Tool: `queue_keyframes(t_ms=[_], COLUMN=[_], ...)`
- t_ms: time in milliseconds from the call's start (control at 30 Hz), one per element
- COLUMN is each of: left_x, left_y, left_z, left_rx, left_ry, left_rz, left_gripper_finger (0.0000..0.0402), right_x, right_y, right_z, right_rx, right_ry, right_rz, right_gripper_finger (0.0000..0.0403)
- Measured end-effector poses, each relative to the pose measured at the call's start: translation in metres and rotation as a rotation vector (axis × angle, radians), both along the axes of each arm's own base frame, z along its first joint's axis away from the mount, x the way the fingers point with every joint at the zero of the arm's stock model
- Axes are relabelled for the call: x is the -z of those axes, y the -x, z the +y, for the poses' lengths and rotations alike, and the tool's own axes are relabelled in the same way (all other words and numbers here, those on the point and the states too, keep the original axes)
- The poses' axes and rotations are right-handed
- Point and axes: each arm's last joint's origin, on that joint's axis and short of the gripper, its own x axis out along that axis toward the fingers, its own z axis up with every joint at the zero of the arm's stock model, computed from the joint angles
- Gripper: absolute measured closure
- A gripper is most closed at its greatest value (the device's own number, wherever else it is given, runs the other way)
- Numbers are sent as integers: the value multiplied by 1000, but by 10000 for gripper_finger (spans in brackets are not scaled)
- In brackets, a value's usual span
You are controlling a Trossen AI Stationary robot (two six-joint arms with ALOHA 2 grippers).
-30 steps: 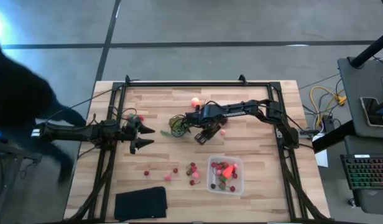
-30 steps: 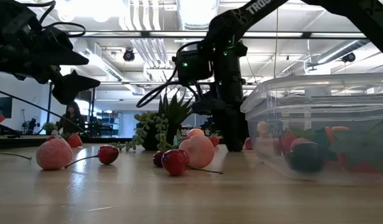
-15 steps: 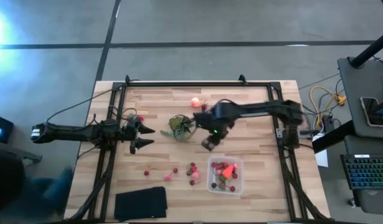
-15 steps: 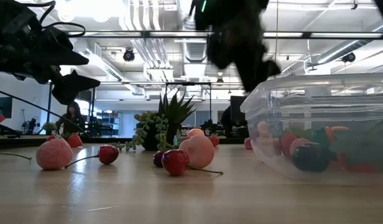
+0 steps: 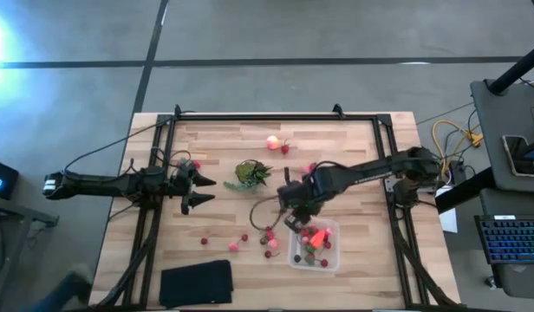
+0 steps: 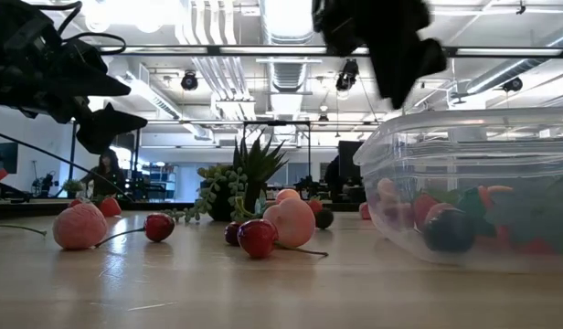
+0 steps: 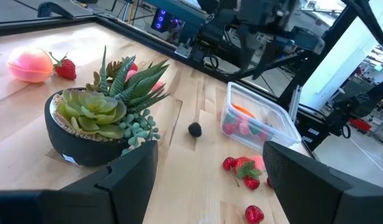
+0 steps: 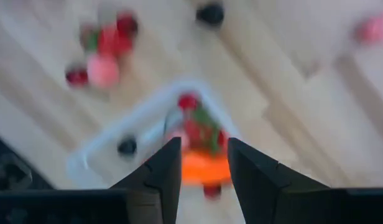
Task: Pick and placing Produce into tupperware
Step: Put the blackberry into the bin
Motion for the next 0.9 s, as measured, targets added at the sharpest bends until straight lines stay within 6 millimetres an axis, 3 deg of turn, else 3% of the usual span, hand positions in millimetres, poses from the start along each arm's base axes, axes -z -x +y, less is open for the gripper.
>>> queue_keyframes(t_ms=[133,267,467,633,900], left_x=[0,0,0,0,0], left_y=[0,0,0,0,0], left_z=[0,0,0,0,0], left_rx=[0,0,0,0,0], left_ry=[0,0,0,0,0], left_rz=[0,0,0,2,1], left_gripper_finger=[125,125,125,125,125], right_x=[18,52,84,93,116], right_y=[-23,-39,-67,-93,-101], right_z=[-28,-50,-55,-55,-57], right_rx=[1,-22,-129,-176,-205], right_ry=[7,-17,-40,-30,49], right_rz=[-57,23,64,40,217], right_gripper_finger=[256,211,160,139,146])
